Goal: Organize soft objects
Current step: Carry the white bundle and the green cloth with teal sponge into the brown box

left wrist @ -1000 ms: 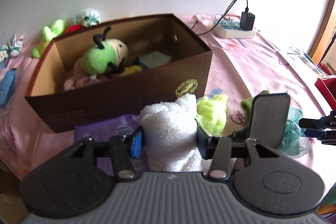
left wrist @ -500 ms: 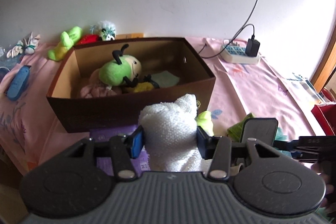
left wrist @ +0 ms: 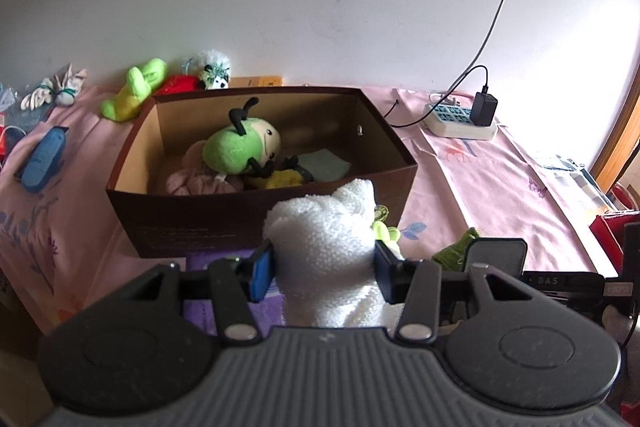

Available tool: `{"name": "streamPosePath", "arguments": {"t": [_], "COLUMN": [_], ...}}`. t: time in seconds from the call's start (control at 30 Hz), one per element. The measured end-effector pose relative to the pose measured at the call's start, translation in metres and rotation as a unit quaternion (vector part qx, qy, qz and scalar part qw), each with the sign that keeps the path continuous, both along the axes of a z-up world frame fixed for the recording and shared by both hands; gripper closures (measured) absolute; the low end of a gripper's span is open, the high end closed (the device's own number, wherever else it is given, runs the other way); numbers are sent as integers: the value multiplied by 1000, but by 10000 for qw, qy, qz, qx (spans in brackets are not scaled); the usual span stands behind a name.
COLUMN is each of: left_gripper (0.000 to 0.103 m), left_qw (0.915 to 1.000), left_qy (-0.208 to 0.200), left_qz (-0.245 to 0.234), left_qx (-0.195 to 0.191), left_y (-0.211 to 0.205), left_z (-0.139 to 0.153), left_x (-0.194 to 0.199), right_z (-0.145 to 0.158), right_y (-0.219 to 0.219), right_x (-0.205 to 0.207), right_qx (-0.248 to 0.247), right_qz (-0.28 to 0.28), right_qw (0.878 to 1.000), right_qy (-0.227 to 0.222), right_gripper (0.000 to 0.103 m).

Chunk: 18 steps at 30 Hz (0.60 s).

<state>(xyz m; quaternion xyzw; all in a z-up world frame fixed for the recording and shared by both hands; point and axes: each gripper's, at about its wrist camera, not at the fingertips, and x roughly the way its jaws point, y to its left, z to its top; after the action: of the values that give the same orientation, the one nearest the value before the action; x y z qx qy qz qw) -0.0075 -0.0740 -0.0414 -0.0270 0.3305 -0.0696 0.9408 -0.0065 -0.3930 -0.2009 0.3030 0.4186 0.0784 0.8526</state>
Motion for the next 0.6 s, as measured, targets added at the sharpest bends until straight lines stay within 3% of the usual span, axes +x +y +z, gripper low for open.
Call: {"name": "streamPosePath", "arguments": {"t": [0.1, 0.37, 0.6], "left_gripper": [53, 53, 53], "left_qw": [10000, 9990, 9973], "left_qy": [-33, -119, -328], "left_qz": [-71, -320, -395], "left_qx": [-47, -271, -519], "left_y": [7, 34, 62], "left_z": [1, 7, 20], "left_x": [4, 19, 44], "right_z": [0, 25, 99], "right_y": [-8, -35, -36], "right_x": [-7, -34, -30], "right_qx": [217, 953, 976], "right_qz": [-167, -957, -1057], "right_qw": [9996, 9908, 9842], "right_qy": [-24, -76, -1036], "right_gripper": [103, 103, 103]}}
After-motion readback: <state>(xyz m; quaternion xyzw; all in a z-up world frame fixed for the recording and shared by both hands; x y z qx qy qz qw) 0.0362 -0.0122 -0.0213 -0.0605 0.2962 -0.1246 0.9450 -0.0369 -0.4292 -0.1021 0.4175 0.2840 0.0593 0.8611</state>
